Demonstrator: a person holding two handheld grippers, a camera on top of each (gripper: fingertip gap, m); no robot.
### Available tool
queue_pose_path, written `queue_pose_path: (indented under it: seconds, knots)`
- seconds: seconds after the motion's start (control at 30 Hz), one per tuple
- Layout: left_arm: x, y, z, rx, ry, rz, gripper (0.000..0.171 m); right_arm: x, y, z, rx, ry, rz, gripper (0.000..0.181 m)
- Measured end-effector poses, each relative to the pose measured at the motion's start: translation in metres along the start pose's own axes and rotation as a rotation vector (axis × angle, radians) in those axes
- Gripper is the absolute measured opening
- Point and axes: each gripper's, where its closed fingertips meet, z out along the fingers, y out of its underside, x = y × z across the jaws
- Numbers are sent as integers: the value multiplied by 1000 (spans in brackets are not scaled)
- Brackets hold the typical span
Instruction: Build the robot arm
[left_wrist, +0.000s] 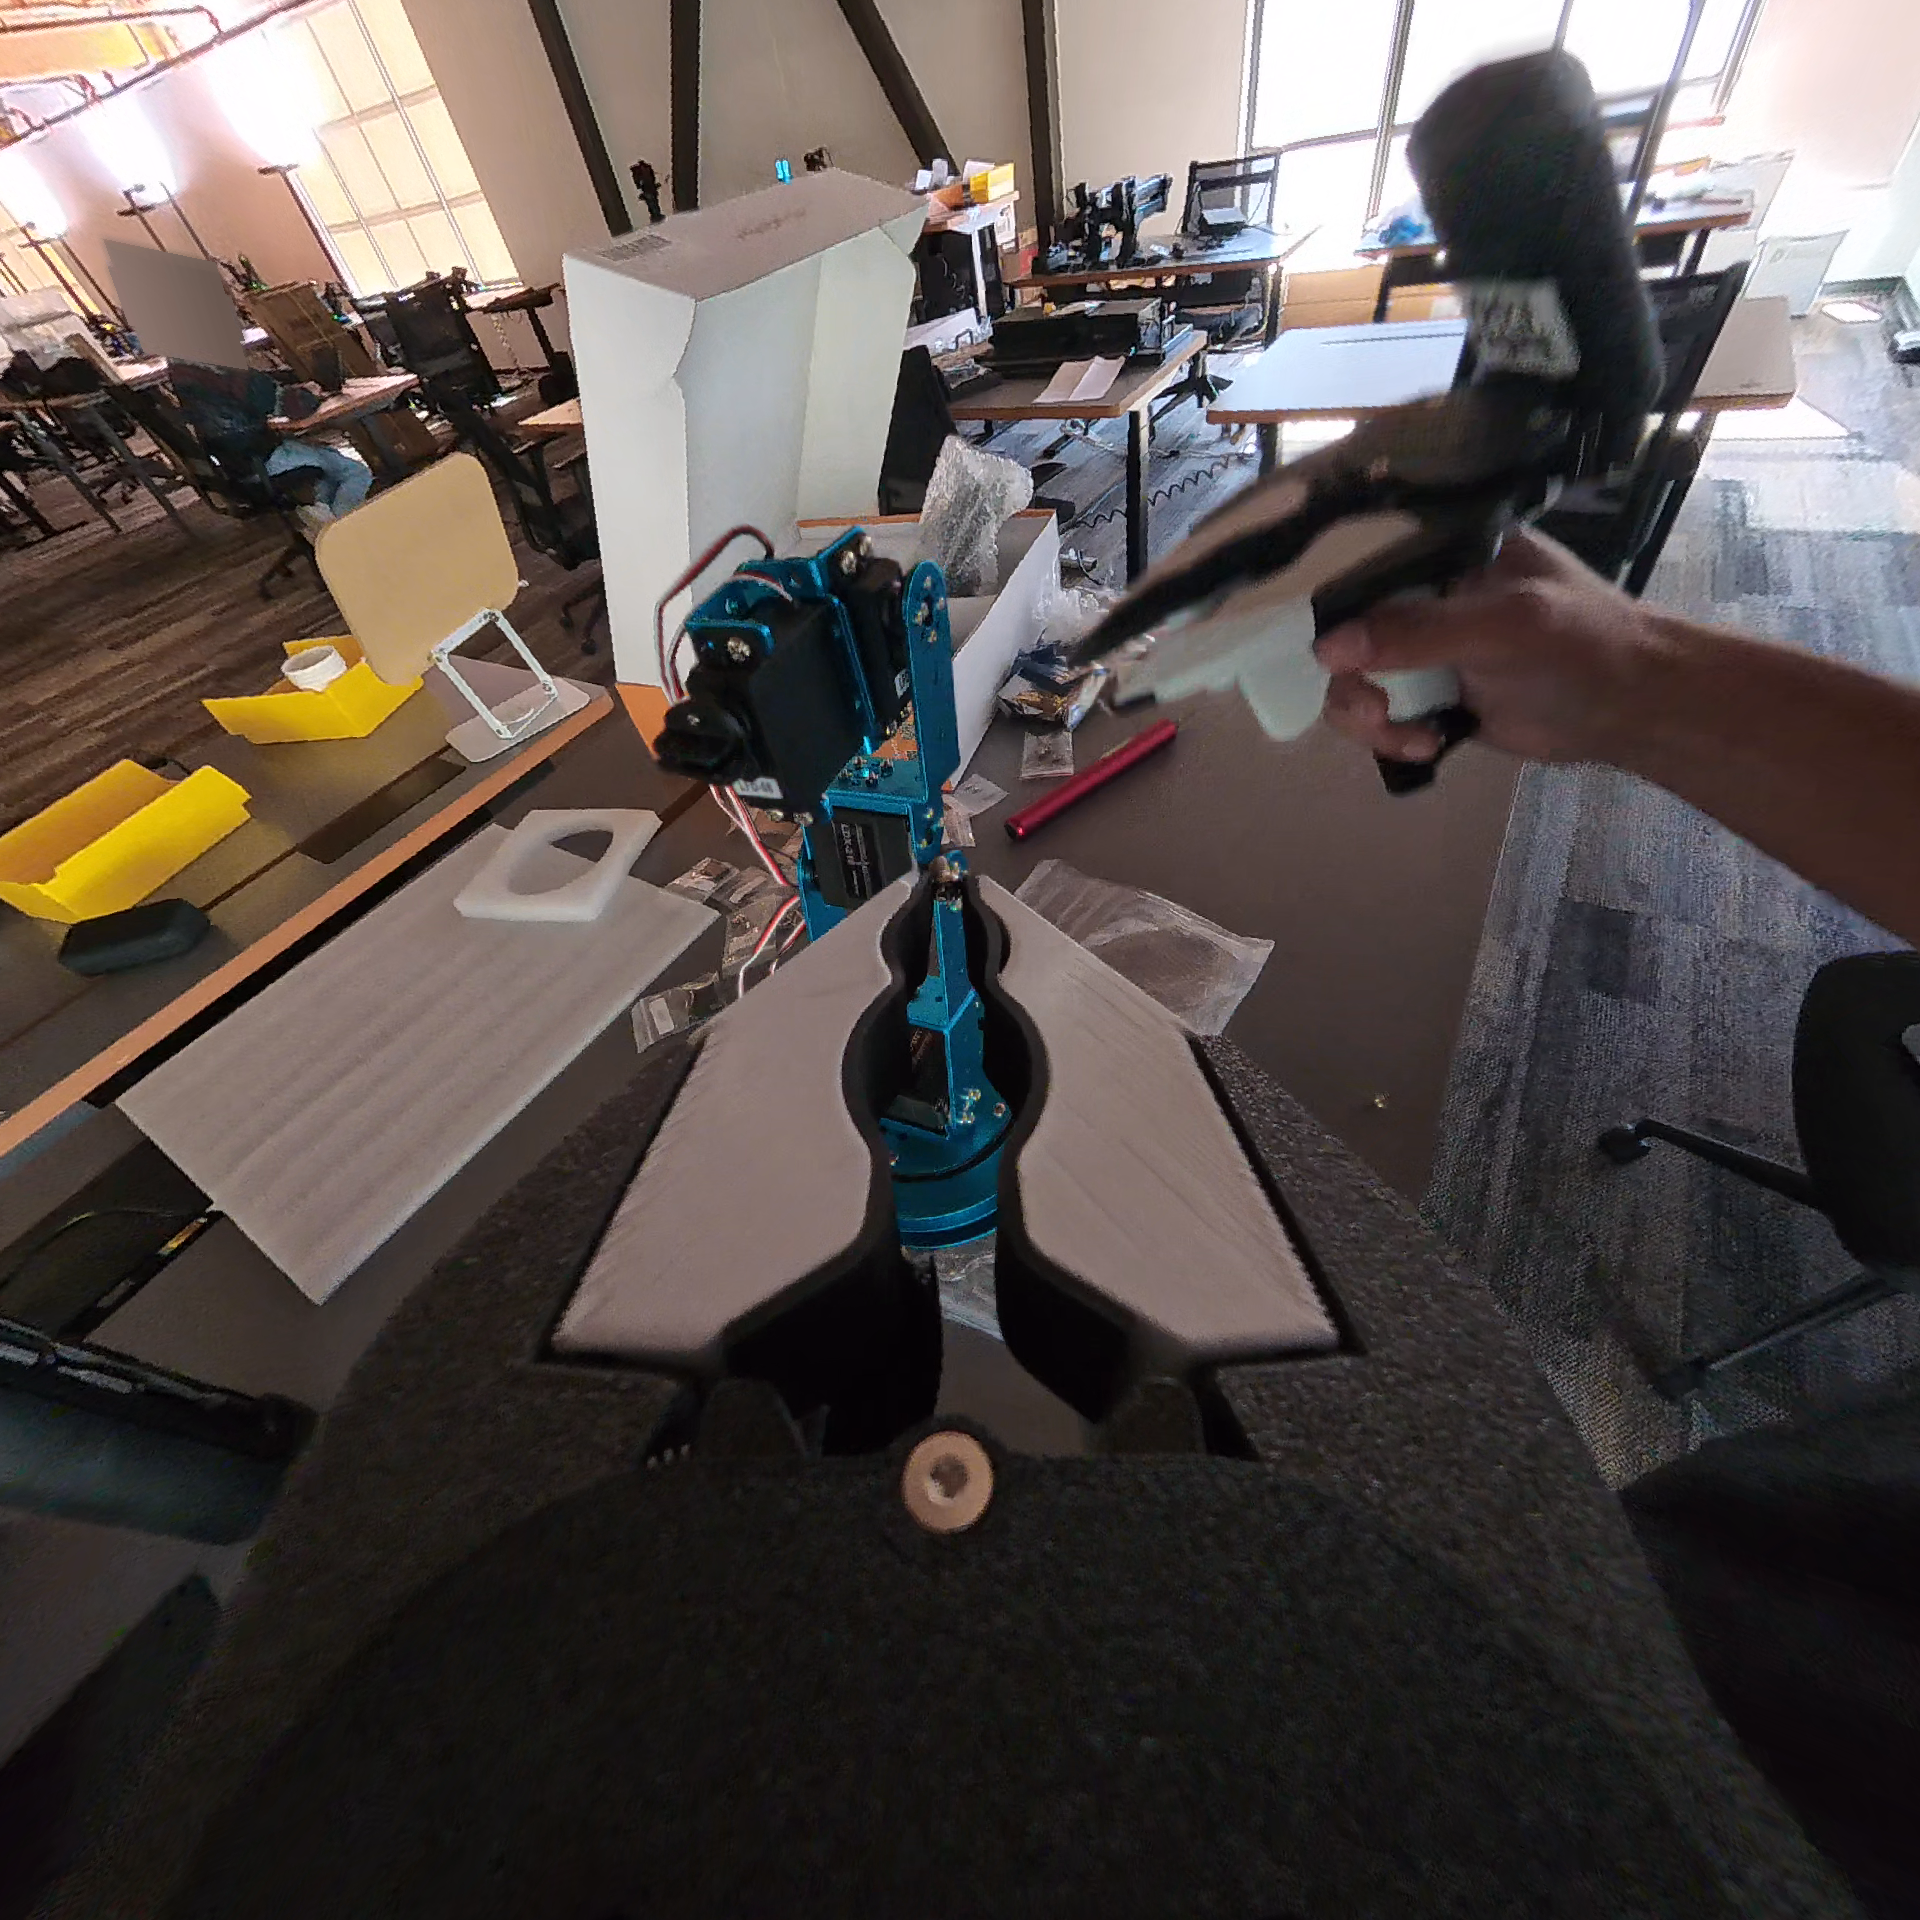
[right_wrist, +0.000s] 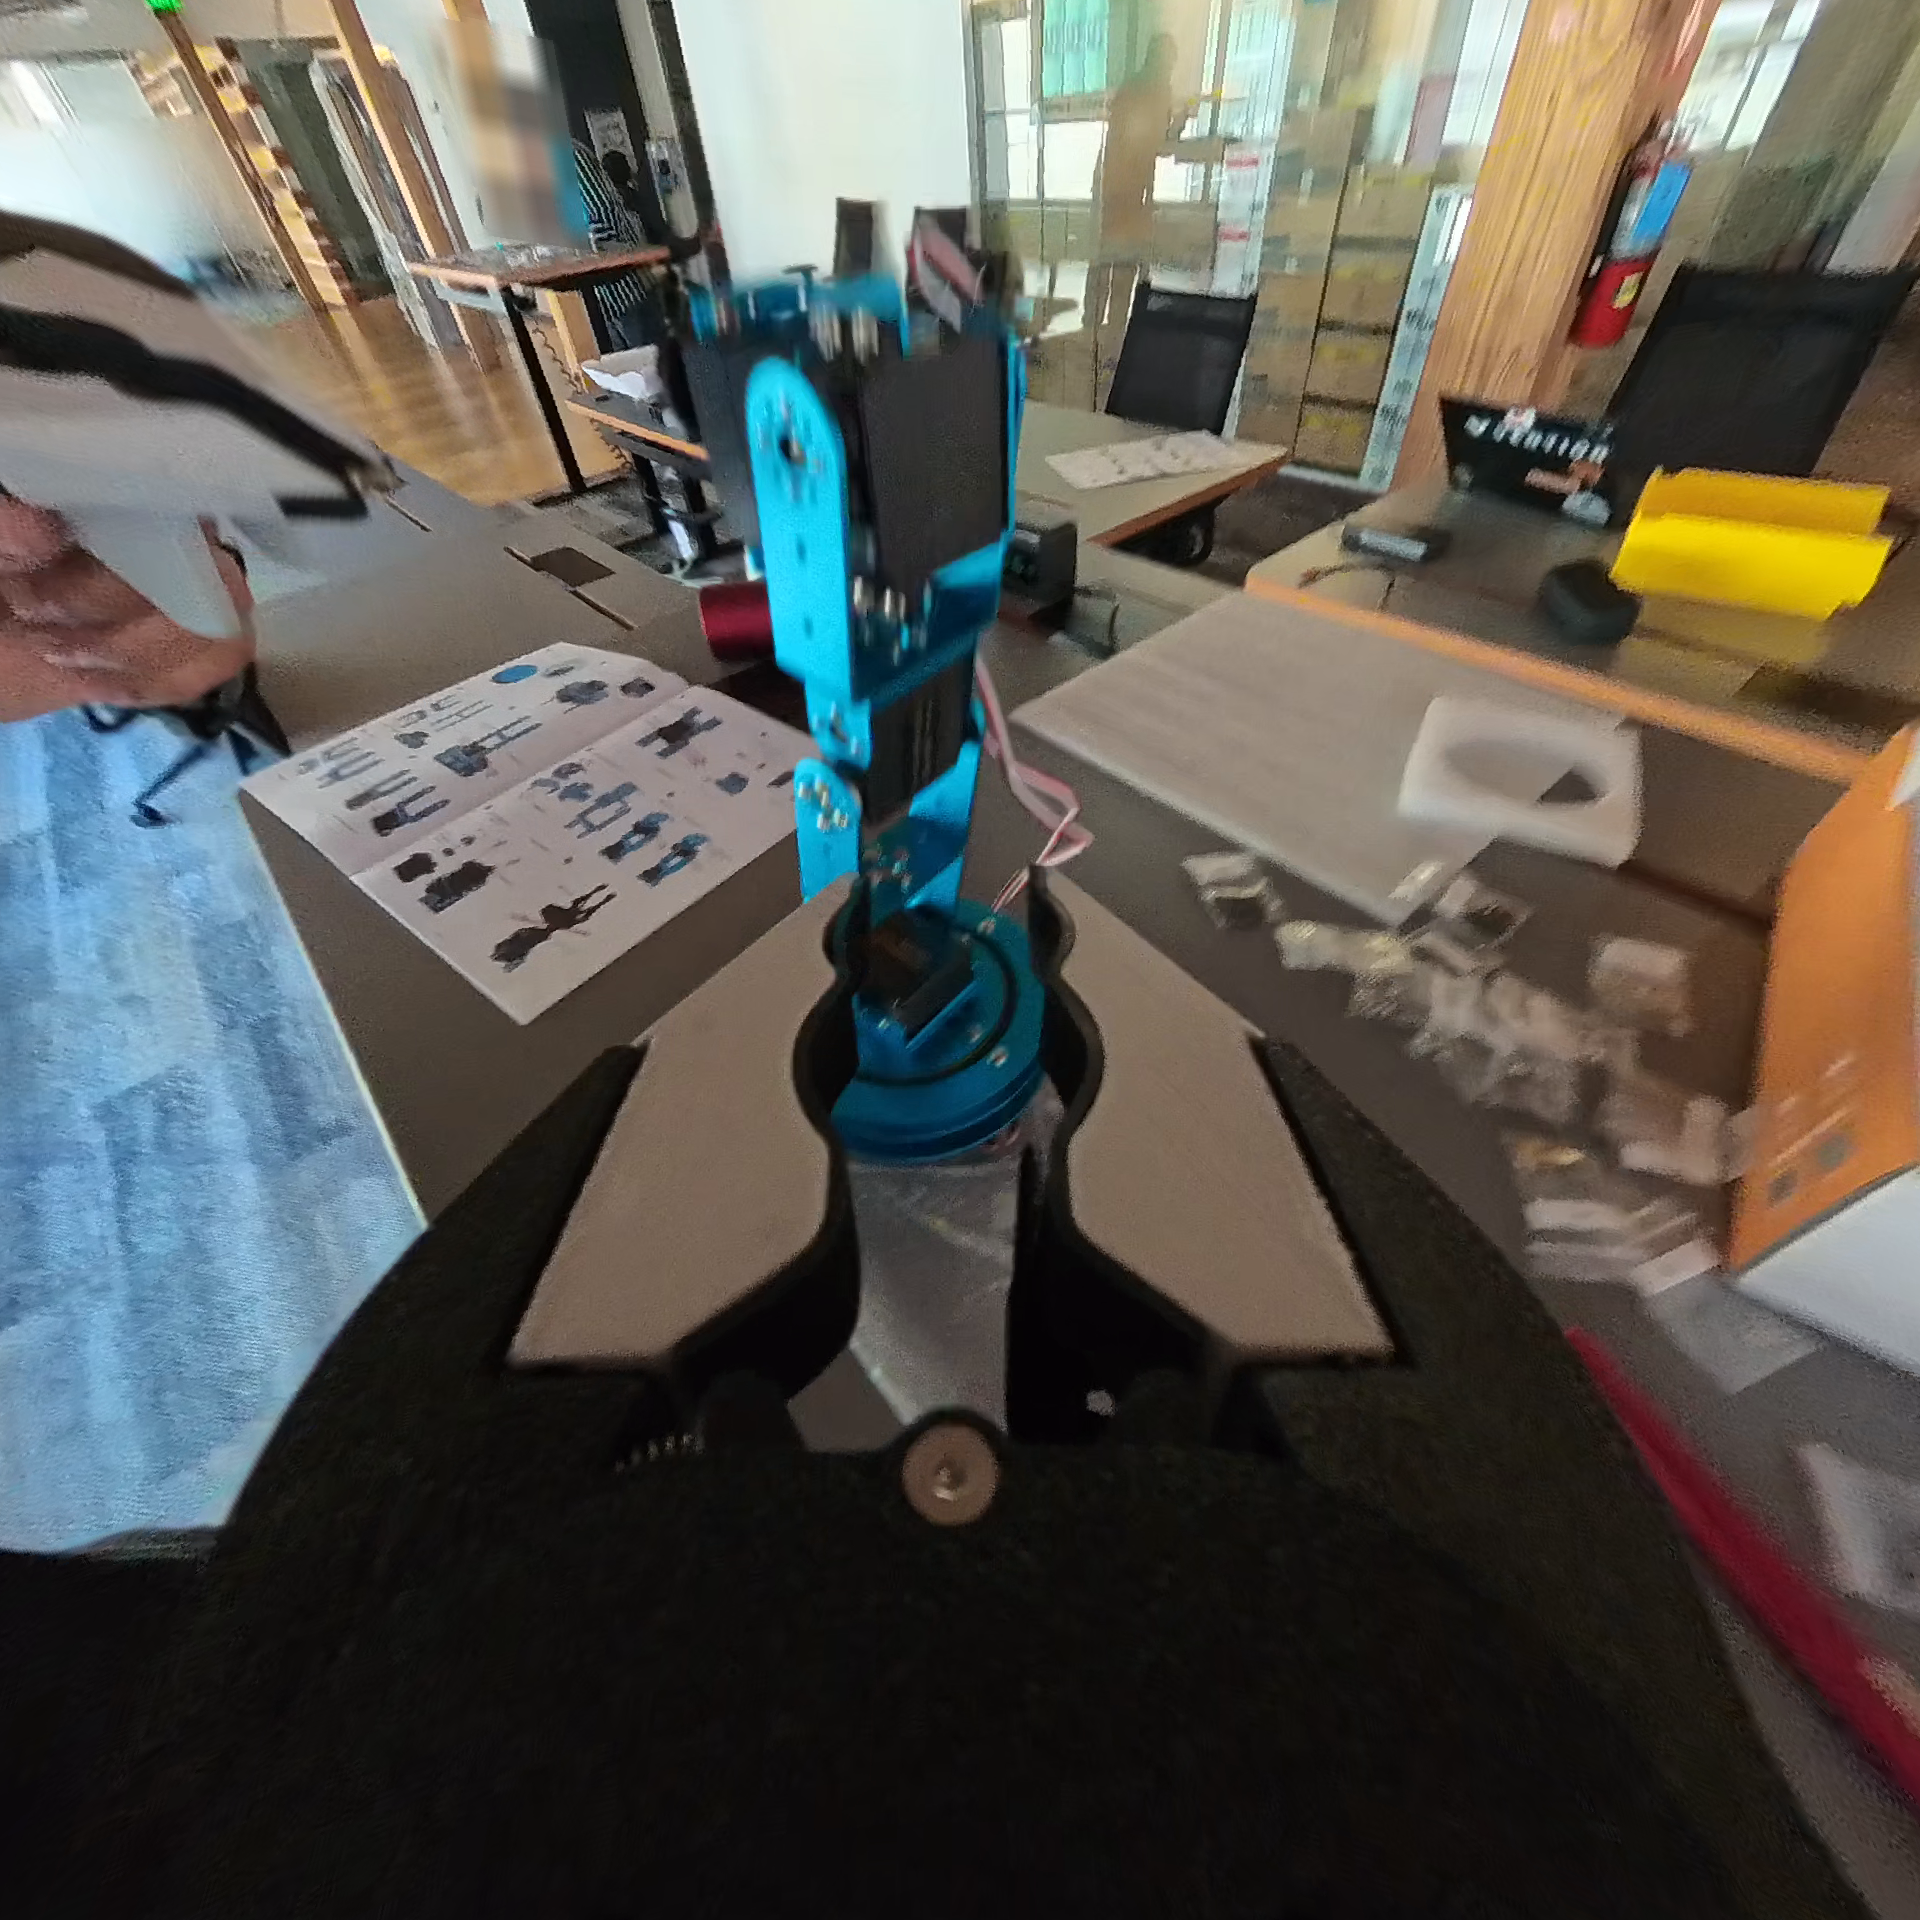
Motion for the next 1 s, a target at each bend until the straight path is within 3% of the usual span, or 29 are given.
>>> queue_pose_path:
  seconds: [0.17, 0.27, 0.57, 0.73, 1.0]
  knots:
    - [5, -2, 2, -5, -14, -24, 4, -4, -78, -25, 60, 19, -119, 29]
    - [12, 0, 4, -19, -24, -25, 5, -7, -80, -35, 57, 25, -108, 29]
    - [21, -6, 1, -46, -31, 13, 5, -9, -27, -34, -7, -35, 0, 31]
    - [14, -6, 4, -55, -10, 44, 4, -7, 25, -43, -97, -24, 18, 31]
    - [-17, -39, 40, -74, 45, 331, 4, -10, 67, -42, -112, -4, 122, 31]
